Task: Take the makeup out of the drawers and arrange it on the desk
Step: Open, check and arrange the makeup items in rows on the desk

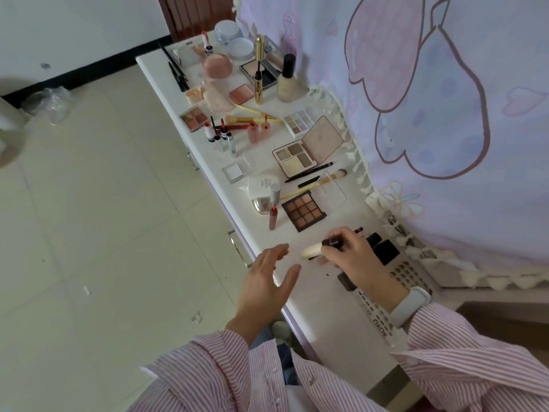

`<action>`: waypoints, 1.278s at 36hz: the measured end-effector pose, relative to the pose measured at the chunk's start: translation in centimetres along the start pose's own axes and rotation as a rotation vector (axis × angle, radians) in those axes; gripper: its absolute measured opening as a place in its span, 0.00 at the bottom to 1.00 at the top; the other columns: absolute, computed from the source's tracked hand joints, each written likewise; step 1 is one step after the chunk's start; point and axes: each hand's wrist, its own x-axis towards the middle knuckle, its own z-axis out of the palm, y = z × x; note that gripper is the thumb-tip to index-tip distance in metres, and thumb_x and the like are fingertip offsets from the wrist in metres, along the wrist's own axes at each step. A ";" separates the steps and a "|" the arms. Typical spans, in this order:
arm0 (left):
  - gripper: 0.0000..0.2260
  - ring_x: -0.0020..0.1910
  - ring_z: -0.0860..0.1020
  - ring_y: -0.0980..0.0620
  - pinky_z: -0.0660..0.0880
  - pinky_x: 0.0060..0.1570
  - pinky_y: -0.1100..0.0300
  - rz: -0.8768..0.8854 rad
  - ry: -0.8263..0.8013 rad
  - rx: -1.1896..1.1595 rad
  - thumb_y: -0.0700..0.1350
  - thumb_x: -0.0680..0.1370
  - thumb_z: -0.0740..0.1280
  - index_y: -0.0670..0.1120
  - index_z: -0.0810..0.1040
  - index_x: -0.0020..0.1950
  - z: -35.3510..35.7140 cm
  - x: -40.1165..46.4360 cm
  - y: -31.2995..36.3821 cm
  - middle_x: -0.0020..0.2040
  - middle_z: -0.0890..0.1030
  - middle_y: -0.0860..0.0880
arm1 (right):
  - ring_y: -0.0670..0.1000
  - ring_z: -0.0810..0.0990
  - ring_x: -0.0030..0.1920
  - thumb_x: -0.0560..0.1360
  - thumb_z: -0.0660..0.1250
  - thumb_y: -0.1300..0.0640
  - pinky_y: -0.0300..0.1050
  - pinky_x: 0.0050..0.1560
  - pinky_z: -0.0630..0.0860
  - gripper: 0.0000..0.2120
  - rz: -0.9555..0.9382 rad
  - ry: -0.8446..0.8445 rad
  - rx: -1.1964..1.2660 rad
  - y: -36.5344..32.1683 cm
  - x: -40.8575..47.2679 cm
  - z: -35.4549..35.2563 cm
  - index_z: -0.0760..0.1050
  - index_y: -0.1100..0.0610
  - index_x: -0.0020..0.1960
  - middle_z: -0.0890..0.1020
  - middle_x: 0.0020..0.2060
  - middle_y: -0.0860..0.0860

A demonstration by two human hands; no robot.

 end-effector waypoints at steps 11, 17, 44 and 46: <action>0.26 0.30 0.67 0.60 0.63 0.30 0.72 0.160 0.076 0.046 0.61 0.80 0.46 0.42 0.74 0.48 -0.1 -0.5 0.9 0.39 0.70 0.55 | 0.42 0.63 0.19 0.78 0.60 0.57 0.32 0.22 0.63 0.12 0.093 -0.050 0.255 0.3 -1.3 2.2 0.69 0.61 0.38 0.68 0.20 0.46; 0.20 0.25 0.61 0.59 0.59 0.26 0.66 0.112 -0.017 0.173 0.56 0.78 0.46 0.43 0.69 0.44 -0.2 0.0 1.0 0.32 0.64 0.55 | 0.41 0.71 0.29 0.79 0.58 0.57 0.31 0.32 0.68 0.08 -0.080 0.034 0.091 1.3 -1.3 3.1 0.69 0.56 0.42 0.71 0.32 0.50; 0.17 0.32 0.68 0.47 0.67 0.36 0.55 -0.176 -0.079 -0.013 0.46 0.82 0.49 0.49 0.64 0.35 -1.4 0.3 0.7 0.32 0.71 0.46 | 0.39 0.71 0.27 0.77 0.61 0.62 0.31 0.30 0.68 0.05 -0.169 -0.103 0.003 1.2 0.8 2.9 0.71 0.53 0.47 0.73 0.36 0.47; 0.17 0.32 0.69 0.47 0.67 0.36 0.55 -0.177 -0.065 -0.027 0.50 0.82 0.48 0.51 0.64 0.34 -1.5 0.5 0.6 0.32 0.71 0.46 | 0.39 0.71 0.26 0.76 0.61 0.65 0.29 0.28 0.67 0.11 -0.175 -0.159 0.013 1.4 0.8 2.9 0.69 0.49 0.50 0.73 0.40 0.46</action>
